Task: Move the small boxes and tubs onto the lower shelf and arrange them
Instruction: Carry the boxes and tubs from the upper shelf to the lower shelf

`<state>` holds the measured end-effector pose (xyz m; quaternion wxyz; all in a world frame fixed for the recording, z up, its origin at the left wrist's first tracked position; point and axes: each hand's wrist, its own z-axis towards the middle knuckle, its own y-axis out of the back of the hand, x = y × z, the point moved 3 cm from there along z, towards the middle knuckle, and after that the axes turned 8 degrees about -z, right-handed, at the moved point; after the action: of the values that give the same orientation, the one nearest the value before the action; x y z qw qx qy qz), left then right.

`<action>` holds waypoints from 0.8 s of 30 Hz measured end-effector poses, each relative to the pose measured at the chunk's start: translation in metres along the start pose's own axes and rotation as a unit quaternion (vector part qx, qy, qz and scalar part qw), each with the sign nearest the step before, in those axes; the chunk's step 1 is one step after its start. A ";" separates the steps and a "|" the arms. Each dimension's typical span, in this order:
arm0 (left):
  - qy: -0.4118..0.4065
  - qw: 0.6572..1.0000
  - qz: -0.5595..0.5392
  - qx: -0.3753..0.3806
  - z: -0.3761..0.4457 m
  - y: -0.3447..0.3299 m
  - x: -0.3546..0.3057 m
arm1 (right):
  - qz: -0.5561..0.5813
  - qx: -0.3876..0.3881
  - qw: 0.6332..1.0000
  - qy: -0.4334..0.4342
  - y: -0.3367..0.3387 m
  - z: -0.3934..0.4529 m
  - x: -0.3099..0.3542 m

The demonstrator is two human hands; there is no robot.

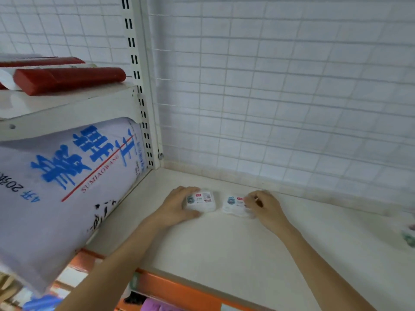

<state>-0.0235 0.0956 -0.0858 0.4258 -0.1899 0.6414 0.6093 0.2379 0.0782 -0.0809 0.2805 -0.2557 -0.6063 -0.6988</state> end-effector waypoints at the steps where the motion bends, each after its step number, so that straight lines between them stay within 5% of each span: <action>1: 0.003 1.000 0.004 -0.003 0.000 -0.001 0.001 | 0.001 -0.003 1.000 0.007 0.000 -0.004 0.001; 8: 0.019 0.999 0.039 -0.010 -0.003 -0.002 -0.011 | -0.053 0.077 0.995 0.033 -0.002 -0.009 0.003; 15: 0.072 0.997 -0.030 -0.015 -0.003 -0.002 -0.002 | -0.055 0.060 0.994 0.078 -0.003 -0.010 -0.002; 24: 0.035 0.997 -0.024 -0.061 -0.016 -0.009 -0.005 | 0.025 -0.023 0.999 0.016 0.010 -0.031 0.002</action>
<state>-0.0189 0.0780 -0.0894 0.4051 -0.2523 0.6127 0.6300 0.2432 0.0460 -0.0771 0.3012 -0.2660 -0.5787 -0.7097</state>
